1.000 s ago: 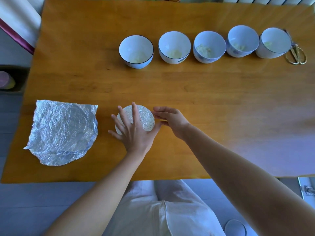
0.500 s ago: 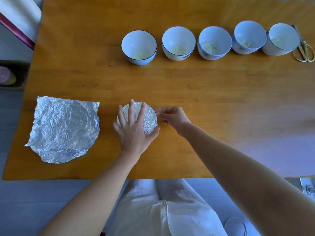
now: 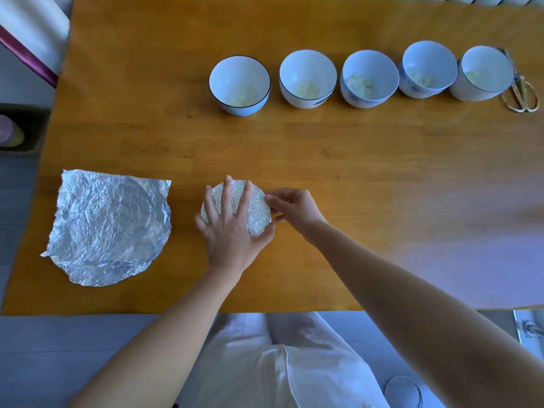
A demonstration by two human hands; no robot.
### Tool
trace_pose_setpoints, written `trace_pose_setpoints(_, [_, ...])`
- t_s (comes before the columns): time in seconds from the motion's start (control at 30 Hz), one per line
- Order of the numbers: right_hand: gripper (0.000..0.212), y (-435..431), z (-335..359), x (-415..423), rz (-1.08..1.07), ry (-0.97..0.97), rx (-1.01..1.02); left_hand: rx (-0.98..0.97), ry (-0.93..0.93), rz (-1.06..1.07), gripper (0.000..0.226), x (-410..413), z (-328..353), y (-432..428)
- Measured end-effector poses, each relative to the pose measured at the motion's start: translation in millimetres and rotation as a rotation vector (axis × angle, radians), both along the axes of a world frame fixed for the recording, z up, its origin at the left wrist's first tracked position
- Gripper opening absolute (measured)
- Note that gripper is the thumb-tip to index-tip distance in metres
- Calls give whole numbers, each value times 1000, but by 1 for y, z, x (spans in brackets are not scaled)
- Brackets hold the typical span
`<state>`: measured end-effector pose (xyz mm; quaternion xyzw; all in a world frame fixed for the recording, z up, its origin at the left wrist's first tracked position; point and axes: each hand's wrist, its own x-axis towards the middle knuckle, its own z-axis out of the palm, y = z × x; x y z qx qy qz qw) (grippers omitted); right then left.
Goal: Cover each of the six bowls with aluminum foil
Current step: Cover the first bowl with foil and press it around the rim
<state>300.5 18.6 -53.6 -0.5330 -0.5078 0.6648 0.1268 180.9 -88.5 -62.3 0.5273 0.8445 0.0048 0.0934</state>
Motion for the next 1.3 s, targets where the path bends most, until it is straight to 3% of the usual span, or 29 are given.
trace_pose_setpoints(0.17, [24,10,7,-4,73,-37,26,28,-105,-42,96,-6,4,0])
trace_pose_setpoints(0.3, [36,9,6,-6,54,-65,60,220,-271,45,91,-15,12,-10])
trace_pose_setpoints(0.4, [29,5,3,-8,85,-44,13,375,-518,284,80,-20,19,-22])
trace_pose_setpoints(0.57, [32,2,7,-10,61,-56,0,483,-1090,889,44,-23,10,-36])
trace_pose_setpoints(0.63, [30,2,8,-10,76,-51,-8,537,-1222,994,33,-22,13,-39])
trace_pose_setpoints(0.8, [28,1,14,-10,101,-1,-85,507,-1274,950,23,-17,22,-37])
trace_pose_setpoints(0.97, [39,-4,13,-3,23,2,-156,477,-1326,908,42,-22,21,-35])
trace_pose_setpoints(1.13, [46,1,14,-2,-166,137,-248,451,-1301,905,25,-15,27,-38])
trace_pose_setpoints(1.3, [38,-5,15,10,-146,0,-92,449,-1262,882,43,-14,27,-38])
